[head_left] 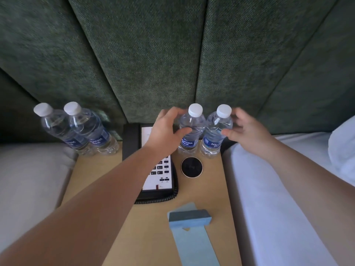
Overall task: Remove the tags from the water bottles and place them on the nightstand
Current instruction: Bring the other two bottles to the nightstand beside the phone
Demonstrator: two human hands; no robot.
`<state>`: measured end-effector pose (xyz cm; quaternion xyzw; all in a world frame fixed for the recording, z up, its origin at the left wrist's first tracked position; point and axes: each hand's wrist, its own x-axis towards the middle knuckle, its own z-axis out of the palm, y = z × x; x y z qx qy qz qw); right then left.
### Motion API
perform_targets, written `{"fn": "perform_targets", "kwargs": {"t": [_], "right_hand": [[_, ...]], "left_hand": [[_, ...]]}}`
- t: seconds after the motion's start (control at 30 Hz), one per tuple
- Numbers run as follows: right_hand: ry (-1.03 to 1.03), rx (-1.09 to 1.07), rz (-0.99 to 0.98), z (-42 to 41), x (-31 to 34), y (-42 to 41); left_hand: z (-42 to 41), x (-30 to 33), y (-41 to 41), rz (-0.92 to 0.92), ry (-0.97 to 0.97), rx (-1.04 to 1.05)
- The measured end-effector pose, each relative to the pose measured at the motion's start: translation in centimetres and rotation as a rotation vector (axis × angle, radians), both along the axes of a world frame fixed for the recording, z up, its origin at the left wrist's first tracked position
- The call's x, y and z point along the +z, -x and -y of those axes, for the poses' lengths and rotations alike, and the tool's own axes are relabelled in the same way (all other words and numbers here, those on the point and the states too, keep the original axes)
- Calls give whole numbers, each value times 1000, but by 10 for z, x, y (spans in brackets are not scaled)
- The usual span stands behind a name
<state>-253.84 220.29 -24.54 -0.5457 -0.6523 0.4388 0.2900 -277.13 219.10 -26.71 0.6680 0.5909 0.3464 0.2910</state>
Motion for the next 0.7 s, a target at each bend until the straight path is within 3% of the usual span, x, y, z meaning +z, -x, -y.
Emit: {"fn": "perform_targets", "kwargs": {"t": [0.13,0.27,0.33,0.5,0.7], "right_hand": [[17,3,-20,0,-1,-1],[46,6,-48,-3,-4,-4],[56,3,-55,-4,-6,-5],[31,-70,-97,0,-11,-1],[-22,-152,-174,0,-21,23]], "left_hand": [[-6,7,-1,75,87,-29],[-8,8,0,12,118,-126],[-8,8,0,7,118,-74],[-5,3,0,235,141,81],[-10,0,-4,282,145,85]]}}
